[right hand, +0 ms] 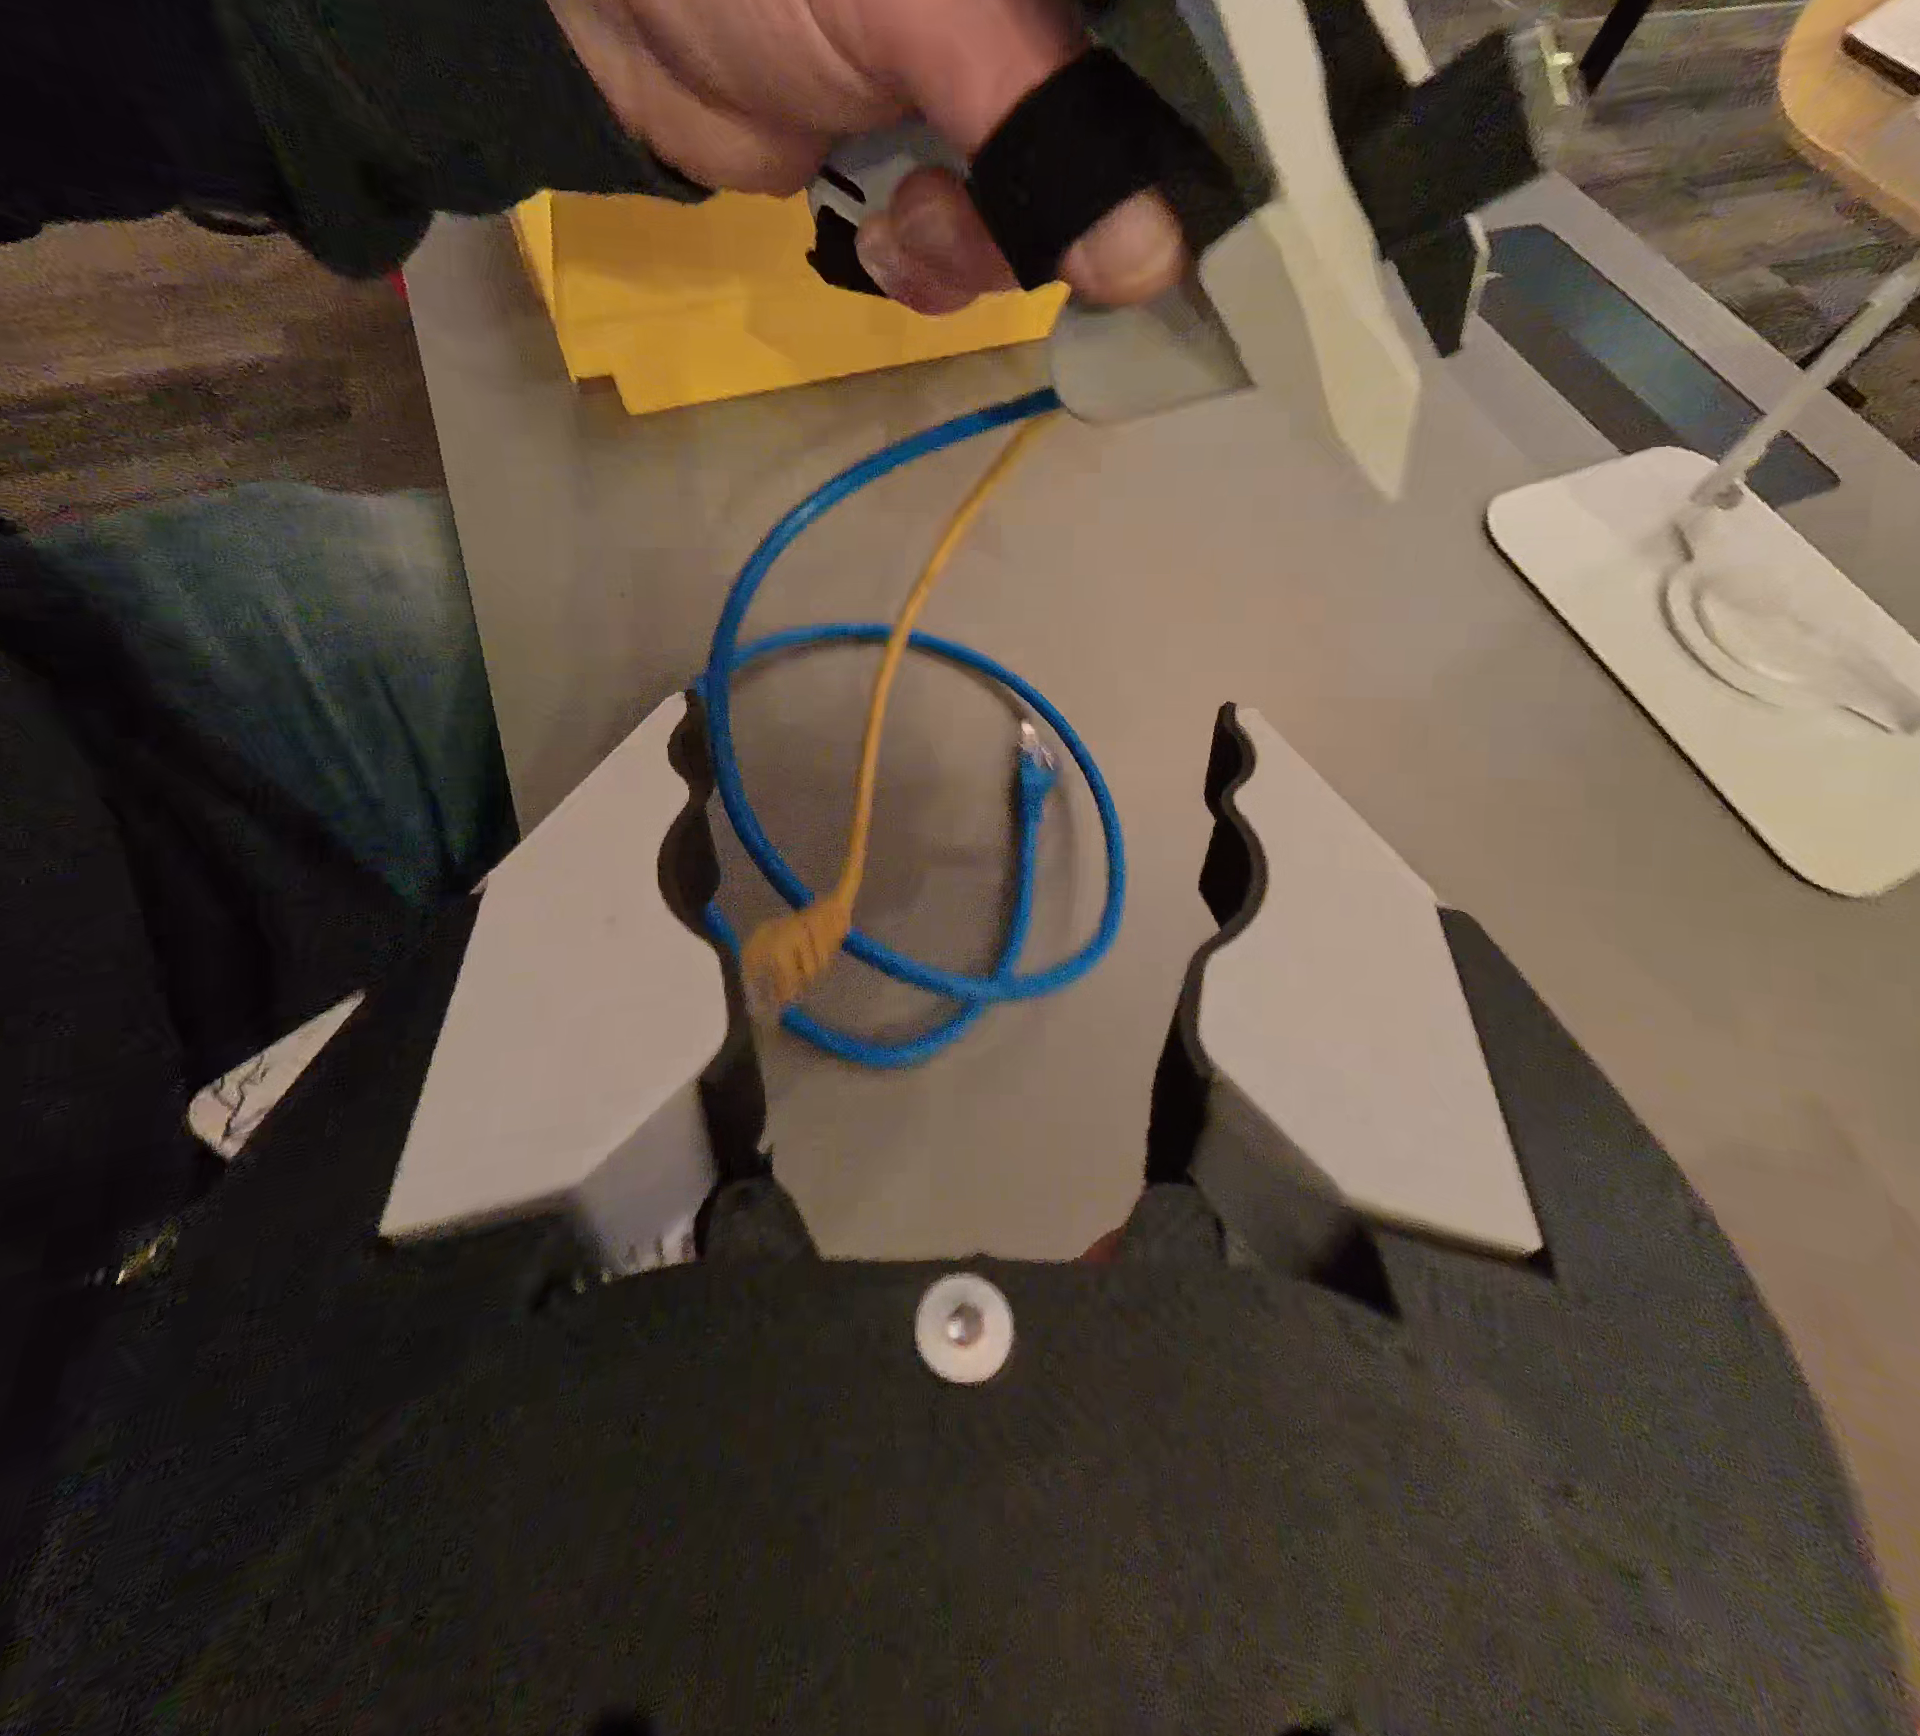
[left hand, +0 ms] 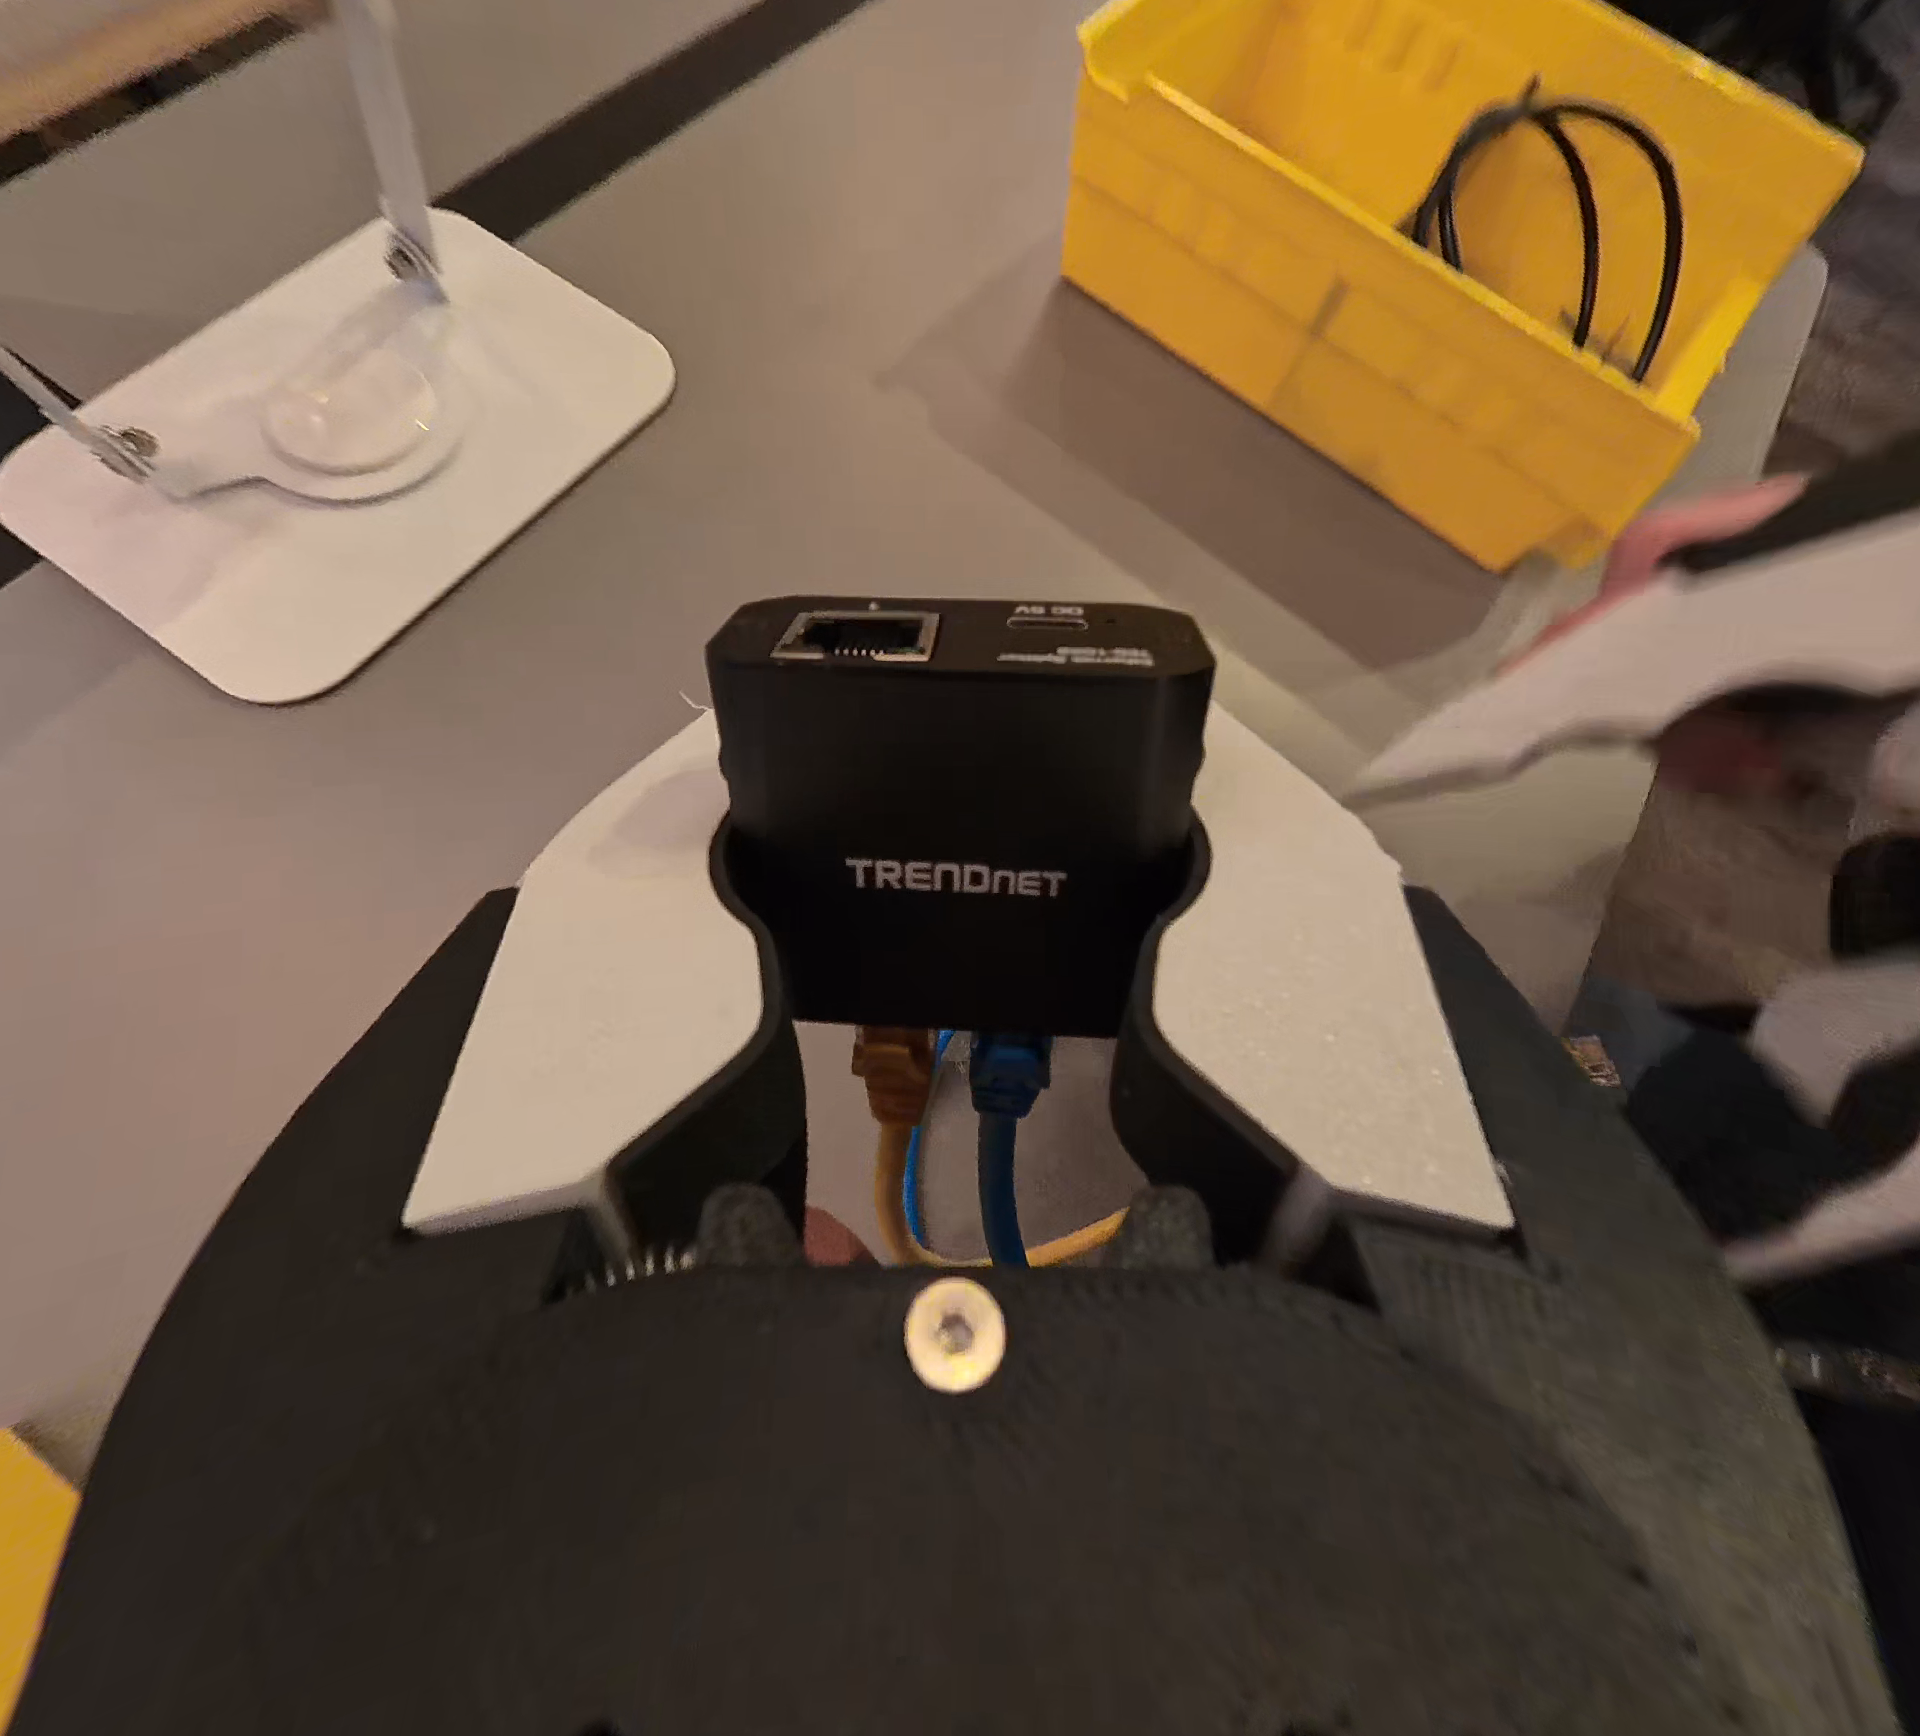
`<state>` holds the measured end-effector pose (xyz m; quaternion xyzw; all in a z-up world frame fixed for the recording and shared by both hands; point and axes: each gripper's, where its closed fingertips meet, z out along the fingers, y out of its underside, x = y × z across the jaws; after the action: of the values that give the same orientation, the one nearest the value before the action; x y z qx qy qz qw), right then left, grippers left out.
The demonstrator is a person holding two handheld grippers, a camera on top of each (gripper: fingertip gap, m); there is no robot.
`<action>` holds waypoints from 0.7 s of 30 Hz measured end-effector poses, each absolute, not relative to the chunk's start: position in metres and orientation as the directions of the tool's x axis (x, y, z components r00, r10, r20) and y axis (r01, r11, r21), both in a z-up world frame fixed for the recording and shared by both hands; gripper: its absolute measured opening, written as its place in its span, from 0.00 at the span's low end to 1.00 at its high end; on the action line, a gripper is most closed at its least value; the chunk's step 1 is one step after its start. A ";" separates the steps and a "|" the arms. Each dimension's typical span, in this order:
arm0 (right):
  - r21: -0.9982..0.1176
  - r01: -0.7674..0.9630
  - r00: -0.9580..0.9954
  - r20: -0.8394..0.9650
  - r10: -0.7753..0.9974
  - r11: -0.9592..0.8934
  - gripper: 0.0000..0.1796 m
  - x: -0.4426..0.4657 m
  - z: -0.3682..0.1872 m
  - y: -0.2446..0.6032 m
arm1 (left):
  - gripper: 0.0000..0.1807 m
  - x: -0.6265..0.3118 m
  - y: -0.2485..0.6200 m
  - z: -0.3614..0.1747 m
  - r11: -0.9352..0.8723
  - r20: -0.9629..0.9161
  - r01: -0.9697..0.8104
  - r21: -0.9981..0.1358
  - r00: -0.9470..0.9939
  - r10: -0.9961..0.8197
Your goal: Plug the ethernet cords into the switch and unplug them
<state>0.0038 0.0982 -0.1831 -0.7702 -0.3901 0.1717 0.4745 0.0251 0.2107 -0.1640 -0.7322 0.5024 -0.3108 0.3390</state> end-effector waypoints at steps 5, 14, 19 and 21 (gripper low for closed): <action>-0.883 0.377 0.670 0.053 0.741 -0.278 0.51 -0.036 -0.190 0.143 | 0.41 0.036 0.219 -0.147 -0.321 0.166 -0.400 -0.859 0.377 -0.911; -0.926 0.159 0.648 -0.164 0.743 -0.343 0.04 -0.046 -0.182 0.185 | 0.41 0.041 0.210 -0.135 -0.359 0.238 -0.318 -0.877 0.361 -0.902; -0.896 0.251 0.500 -0.205 0.842 -0.367 0.01 -0.036 -0.187 0.170 | 0.49 0.029 0.190 -0.133 -0.245 0.174 -0.432 -0.868 0.197 -0.965; -0.850 0.395 0.430 -0.163 0.888 -0.348 0.01 -0.027 -0.195 0.159 | 0.49 0.019 0.184 -0.135 -0.171 0.124 -0.488 -0.856 0.127 -0.984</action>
<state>-0.0273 0.1594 -0.1954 -0.7547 -0.4249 0.3229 0.3816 0.0192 0.1836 -0.1346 -0.6708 0.5487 -0.3679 0.3371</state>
